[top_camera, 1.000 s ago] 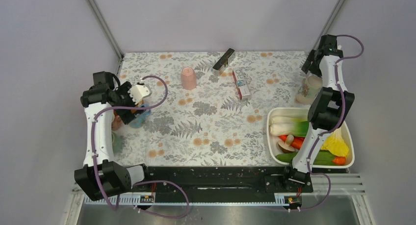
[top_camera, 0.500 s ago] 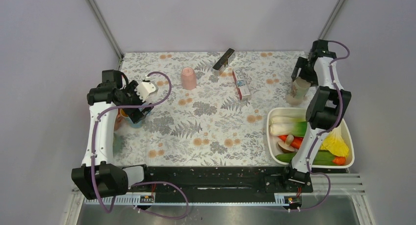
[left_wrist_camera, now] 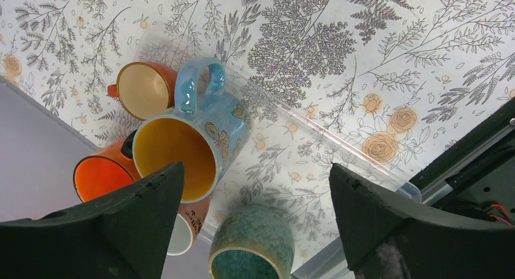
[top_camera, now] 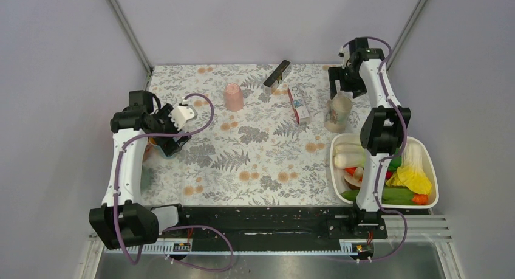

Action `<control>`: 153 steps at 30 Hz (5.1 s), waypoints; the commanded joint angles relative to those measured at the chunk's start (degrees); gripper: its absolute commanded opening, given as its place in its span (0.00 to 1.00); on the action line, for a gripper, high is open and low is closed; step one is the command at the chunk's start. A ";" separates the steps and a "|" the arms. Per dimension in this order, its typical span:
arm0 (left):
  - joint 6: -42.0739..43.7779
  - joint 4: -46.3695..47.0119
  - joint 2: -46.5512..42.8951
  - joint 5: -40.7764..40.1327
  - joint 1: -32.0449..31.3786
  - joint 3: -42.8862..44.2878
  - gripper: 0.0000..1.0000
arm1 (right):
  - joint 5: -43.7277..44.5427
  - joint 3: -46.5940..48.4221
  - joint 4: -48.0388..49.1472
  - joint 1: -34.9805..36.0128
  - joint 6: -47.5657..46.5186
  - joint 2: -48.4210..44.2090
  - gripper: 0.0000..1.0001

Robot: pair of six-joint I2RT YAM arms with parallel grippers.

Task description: Turn the mug right side up

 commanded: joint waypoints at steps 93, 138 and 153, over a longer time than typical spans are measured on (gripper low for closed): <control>-26.03 25.50 42.87 32.43 -36.37 25.47 0.84 | -43.45 -41.29 42.81 20.31 3.34 -32.80 0.00; -19.18 0.93 -0.92 -20.52 -9.30 -10.41 0.00 | -25.49 -52.31 44.48 20.35 7.85 -44.63 0.99; -13.02 9.16 1.77 -18.91 -2.07 -15.98 0.00 | -25.15 -52.39 44.44 20.32 7.45 -43.99 0.99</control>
